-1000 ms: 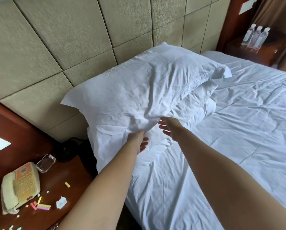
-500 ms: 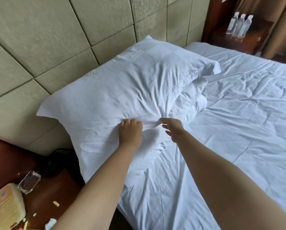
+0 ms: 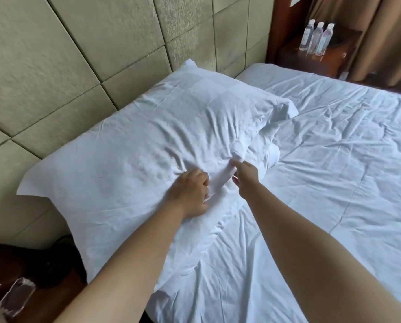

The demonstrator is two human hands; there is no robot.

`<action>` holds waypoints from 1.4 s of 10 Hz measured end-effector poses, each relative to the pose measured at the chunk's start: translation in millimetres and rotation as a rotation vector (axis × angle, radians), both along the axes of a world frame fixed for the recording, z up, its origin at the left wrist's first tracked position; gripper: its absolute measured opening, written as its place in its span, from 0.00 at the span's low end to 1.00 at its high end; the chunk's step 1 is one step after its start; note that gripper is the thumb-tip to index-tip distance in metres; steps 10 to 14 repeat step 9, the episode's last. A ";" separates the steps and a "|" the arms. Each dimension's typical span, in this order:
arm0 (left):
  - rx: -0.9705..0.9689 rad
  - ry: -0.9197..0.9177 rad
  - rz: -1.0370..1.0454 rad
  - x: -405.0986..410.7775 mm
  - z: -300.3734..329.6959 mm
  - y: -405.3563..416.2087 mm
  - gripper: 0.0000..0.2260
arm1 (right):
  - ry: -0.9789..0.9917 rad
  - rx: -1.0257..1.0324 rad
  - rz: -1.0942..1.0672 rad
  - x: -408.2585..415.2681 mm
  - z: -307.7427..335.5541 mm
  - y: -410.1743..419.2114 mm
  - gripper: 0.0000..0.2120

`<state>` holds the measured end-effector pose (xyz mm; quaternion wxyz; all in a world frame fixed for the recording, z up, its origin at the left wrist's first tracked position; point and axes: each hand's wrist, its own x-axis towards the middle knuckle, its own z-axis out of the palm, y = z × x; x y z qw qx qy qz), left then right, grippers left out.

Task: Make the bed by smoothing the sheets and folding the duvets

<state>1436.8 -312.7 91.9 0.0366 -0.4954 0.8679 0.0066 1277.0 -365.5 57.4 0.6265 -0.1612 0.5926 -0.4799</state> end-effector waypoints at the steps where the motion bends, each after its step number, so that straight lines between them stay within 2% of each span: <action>1: -0.032 0.033 0.025 -0.9 -5.7 -1.3 0.10 | 0.017 -0.110 -0.106 1.1 6.4 -7.8 0.03; 2: -0.063 0.101 -0.022 1.5 -9.3 2.4 0.04 | 0.213 -0.134 -0.078 3.2 -7.0 3.1 0.16; 3: -0.072 0.082 -0.074 3.3 -14.8 10.3 0.03 | 0.389 -0.144 -0.073 0.7 -15.1 13.5 0.18; 4: -0.037 0.051 -0.032 2.0 -13.9 17.7 0.08 | 0.457 -0.106 -0.053 -3.8 -9.9 20.7 0.13; 5: -0.054 0.039 0.033 3.2 -4.9 26.7 0.08 | 0.357 -0.012 0.101 -4.8 -9.3 36.0 0.07; 6: -0.052 -0.014 0.154 4.0 10.8 42.0 0.01 | 0.377 0.027 0.286 -6.3 -7.2 53.2 0.08; 7: -0.001 -0.022 0.299 6.8 23.3 65.6 0.09 | 0.416 0.028 0.383 -9.2 3.4 77.1 0.04; 8: 0.073 -0.073 0.327 10.3 34.2 95.2 0.13 | 0.457 -0.028 0.414 -13.5 16.6 103.5 0.01; 9: 0.076 -0.133 0.321 12.1 51.3 123.2 0.17 | 0.558 -0.064 0.453 -16.7 34.1 129.9 0.08; 14: 0.076 -0.133 0.321 12.1 51.3 123.2 0.17 | 0.558 -0.064 0.453 -16.7 34.1 129.9 0.08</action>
